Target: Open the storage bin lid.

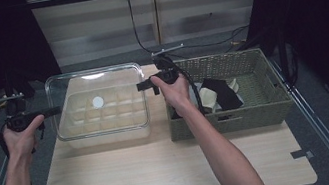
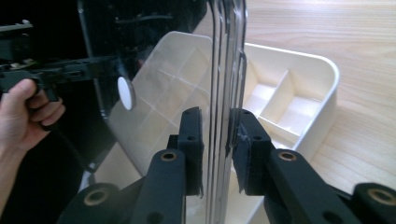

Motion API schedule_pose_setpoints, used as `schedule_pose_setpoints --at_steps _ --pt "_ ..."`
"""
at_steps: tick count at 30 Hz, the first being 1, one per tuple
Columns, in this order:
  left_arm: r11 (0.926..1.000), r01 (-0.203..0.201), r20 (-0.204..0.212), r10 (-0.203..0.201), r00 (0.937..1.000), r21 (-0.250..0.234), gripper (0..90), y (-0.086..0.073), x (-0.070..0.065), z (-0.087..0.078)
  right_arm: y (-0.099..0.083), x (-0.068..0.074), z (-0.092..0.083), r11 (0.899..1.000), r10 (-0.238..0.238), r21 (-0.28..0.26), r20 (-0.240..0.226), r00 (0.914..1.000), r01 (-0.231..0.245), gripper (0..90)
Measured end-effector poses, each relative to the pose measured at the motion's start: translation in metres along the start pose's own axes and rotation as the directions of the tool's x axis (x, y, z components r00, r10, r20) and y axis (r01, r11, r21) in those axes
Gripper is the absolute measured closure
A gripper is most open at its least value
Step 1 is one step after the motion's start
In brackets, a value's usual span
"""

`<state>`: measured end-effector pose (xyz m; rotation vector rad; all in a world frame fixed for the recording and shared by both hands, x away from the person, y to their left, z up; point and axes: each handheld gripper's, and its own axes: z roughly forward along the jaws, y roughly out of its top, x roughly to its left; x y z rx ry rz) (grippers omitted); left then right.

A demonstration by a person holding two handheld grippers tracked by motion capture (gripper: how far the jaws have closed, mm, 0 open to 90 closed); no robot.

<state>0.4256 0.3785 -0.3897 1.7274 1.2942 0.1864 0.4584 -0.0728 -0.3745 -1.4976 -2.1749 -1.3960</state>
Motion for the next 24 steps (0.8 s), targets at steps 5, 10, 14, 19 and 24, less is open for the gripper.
schedule_pose_setpoints --at_steps 5,10,14,19,24 --pt "0.9999 -0.015 0.003 0.015 0.9999 -0.005 63.7 -0.001 -0.002 -0.005 -0.001 0.004 -0.005 1.000 -0.008 -0.004 -0.019 0.9998 0.008 76.1" --pt "0.9998 -0.020 0.002 0.020 0.9998 0.008 63.4 -0.004 -0.006 -0.010 -0.004 0.012 -0.010 1.000 -0.018 0.001 -0.020 0.9996 0.018 76.3" --pt "0.9999 -0.010 0.021 0.010 0.9997 -0.005 63.8 -0.009 -0.004 -0.015 -0.007 0.016 -0.014 1.000 -0.023 -0.003 -0.039 0.9990 0.023 77.1" --pt "0.9998 -0.022 0.016 0.022 0.9996 -0.001 63.6 -0.015 -0.005 -0.019 -0.013 0.019 -0.013 1.000 -0.021 0.012 -0.040 0.9990 0.022 77.1" --pt "0.9997 -0.025 0.014 0.025 0.9996 -0.004 63.8 -0.017 -0.007 -0.026 -0.020 0.022 -0.013 1.000 -0.023 0.019 -0.054 0.9983 0.024 77.2"
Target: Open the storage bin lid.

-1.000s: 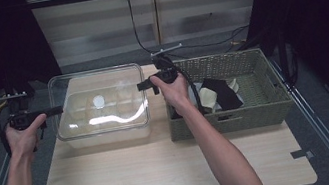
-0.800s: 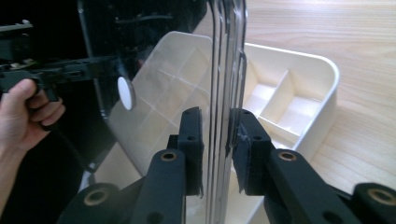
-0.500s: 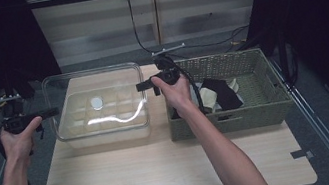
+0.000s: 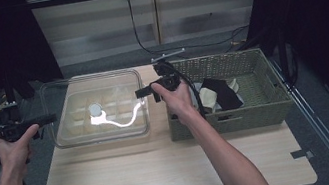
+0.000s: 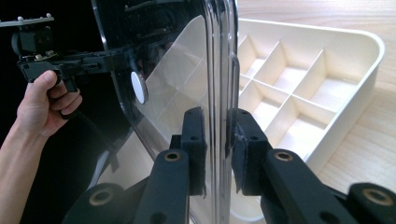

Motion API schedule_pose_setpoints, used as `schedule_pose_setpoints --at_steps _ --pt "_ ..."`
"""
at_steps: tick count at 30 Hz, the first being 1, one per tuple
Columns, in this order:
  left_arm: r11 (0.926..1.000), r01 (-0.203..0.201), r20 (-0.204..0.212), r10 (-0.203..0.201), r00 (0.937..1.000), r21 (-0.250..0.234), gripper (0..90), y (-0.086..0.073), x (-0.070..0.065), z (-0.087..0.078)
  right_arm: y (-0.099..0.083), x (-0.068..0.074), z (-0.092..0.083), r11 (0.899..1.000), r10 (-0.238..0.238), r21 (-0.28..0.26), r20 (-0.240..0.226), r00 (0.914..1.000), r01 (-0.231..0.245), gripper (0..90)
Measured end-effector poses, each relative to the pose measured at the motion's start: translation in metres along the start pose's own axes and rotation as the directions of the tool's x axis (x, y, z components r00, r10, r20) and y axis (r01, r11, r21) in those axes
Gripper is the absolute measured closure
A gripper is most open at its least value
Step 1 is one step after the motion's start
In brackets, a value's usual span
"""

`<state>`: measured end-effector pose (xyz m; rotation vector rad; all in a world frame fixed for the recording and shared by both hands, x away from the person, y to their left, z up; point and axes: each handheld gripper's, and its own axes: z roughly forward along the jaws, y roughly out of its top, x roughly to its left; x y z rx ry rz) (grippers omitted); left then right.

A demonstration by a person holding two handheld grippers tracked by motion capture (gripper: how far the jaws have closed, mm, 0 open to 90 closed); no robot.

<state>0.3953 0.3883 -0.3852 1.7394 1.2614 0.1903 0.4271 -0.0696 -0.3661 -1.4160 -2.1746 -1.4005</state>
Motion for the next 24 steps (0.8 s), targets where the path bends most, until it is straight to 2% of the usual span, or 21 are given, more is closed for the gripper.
schedule_pose_setpoints --at_steps 4,5,10,13,22,24 --pt "1.0000 -0.004 0.000 0.004 1.0000 -0.005 64.1 -0.001 -0.003 -0.005 -0.005 0.003 -0.002 1.000 0.000 -0.002 -0.012 0.9999 0.000 77.4" --pt "0.9998 -0.018 -0.001 0.018 0.9998 0.001 64.1 -0.001 -0.003 -0.007 -0.008 0.005 -0.003 1.000 0.002 0.001 -0.015 0.9999 -0.002 77.4" --pt "1.0000 -0.007 -0.004 0.007 1.0000 -0.006 64.2 -0.007 -0.009 -0.011 -0.014 0.007 -0.004 1.000 0.007 0.011 -0.018 0.9998 -0.007 77.5" --pt "0.9997 -0.025 0.007 0.024 0.9997 0.008 65.0 -0.012 -0.011 -0.014 -0.018 0.008 -0.007 1.000 0.009 0.016 -0.013 0.9999 -0.009 77.3" --pt "0.9990 -0.045 0.029 0.045 0.9986 -0.007 66.4 -0.023 -0.020 -0.024 -0.030 0.013 -0.015 1.000 0.016 0.008 -0.011 0.9998 -0.016 76.6" --pt "0.9996 -0.026 0.031 0.026 0.9992 -0.009 66.8 -0.026 -0.020 -0.026 -0.034 0.014 -0.015 1.000 0.014 0.011 -0.016 0.9998 -0.014 76.6"
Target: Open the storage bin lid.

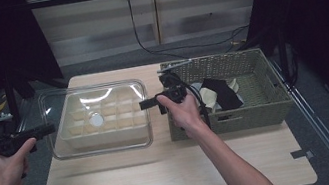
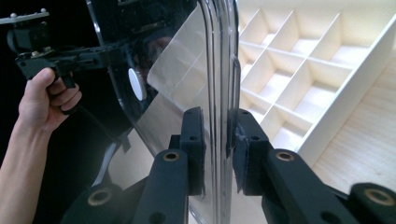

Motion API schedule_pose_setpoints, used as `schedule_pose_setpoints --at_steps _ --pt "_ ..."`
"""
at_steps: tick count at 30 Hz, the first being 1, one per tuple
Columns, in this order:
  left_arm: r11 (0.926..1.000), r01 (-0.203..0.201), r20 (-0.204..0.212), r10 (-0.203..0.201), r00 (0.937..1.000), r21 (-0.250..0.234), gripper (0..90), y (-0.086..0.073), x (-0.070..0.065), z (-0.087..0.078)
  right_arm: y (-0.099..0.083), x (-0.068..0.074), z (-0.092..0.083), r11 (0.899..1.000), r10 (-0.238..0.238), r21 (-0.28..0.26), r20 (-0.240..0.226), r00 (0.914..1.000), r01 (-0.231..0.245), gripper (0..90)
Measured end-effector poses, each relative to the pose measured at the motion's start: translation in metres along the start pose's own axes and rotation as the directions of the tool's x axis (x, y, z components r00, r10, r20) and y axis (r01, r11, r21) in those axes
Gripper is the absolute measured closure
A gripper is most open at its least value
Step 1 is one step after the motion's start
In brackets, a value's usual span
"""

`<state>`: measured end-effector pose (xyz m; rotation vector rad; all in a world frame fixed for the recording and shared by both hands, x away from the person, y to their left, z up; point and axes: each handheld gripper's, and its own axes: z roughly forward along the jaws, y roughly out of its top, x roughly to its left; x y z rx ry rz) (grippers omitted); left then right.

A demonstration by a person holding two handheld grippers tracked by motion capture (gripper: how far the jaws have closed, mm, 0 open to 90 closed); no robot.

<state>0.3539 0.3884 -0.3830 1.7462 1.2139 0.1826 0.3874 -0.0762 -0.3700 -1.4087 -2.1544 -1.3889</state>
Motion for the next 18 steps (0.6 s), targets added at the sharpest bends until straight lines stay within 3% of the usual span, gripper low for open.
schedule_pose_setpoints --at_steps 8,13,18 --pt "0.9996 -0.009 0.002 0.009 1.0000 0.029 67.1 -0.012 -0.003 -0.005 -0.017 -0.002 0.004 1.000 0.012 0.022 -0.021 0.9997 -0.011 76.8" --pt "0.9988 -0.006 -0.005 0.006 1.0000 0.048 66.6 -0.020 -0.007 -0.008 -0.026 0.005 0.002 0.999 -0.002 0.033 -0.012 0.9999 0.003 77.0" --pt "0.9982 0.008 0.001 -0.008 1.0000 0.059 66.6 -0.032 -0.009 -0.014 -0.035 0.008 0.001 0.999 0.023 0.049 -0.020 0.9995 -0.022 77.1"
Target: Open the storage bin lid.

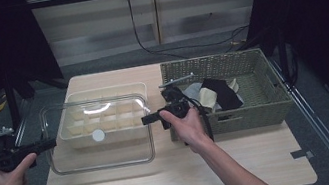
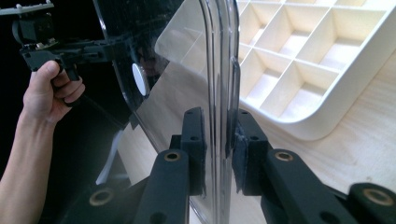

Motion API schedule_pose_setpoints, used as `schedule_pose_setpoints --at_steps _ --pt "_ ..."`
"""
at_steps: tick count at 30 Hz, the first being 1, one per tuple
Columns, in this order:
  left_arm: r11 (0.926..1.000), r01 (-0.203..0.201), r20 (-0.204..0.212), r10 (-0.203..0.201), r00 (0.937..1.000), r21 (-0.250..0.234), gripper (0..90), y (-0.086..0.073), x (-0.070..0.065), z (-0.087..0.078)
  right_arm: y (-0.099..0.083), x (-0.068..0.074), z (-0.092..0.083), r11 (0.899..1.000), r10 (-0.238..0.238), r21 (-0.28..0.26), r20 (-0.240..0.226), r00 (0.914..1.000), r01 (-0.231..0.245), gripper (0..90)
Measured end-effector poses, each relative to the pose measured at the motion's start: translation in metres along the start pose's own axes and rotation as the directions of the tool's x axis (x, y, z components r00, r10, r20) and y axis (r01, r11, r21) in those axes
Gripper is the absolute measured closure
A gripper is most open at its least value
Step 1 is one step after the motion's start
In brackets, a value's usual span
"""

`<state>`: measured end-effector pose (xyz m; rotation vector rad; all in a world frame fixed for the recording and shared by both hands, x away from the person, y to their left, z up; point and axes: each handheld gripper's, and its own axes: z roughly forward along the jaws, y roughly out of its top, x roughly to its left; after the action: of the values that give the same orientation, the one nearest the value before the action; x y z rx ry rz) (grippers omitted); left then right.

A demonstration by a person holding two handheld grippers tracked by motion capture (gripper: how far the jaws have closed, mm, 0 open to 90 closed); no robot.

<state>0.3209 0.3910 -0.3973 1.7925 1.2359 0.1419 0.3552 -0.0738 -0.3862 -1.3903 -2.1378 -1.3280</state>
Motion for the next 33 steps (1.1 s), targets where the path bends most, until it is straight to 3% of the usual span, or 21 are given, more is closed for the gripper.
schedule_pose_setpoints --at_steps 2,4,14,25,33 --pt "0.9997 0.022 0.014 -0.022 0.9997 -0.004 67.0 -0.006 0.003 -0.003 -0.004 0.001 0.000 1.000 0.013 0.004 -0.021 0.9997 -0.013 77.8" --pt "0.9998 0.019 0.010 -0.019 0.9998 0.004 67.0 -0.011 0.002 -0.004 -0.007 0.003 0.001 1.000 0.010 0.001 -0.032 0.9994 -0.010 78.2" --pt "0.9993 0.009 -0.009 -0.009 0.9999 0.037 66.9 -0.028 -0.006 -0.006 -0.028 0.004 0.006 0.999 0.022 0.030 -0.006 0.9997 -0.022 76.9" --pt "0.9969 0.033 -0.021 -0.031 0.9993 0.071 66.9 -0.050 -0.011 -0.009 -0.051 0.005 0.009 0.998 0.043 0.044 0.001 0.9991 -0.043 76.8" --pt "0.9940 0.044 -0.037 -0.041 0.9985 0.100 66.6 -0.062 -0.015 -0.003 -0.061 0.004 0.014 0.995 0.064 0.069 0.044 0.9970 -0.067 75.6"
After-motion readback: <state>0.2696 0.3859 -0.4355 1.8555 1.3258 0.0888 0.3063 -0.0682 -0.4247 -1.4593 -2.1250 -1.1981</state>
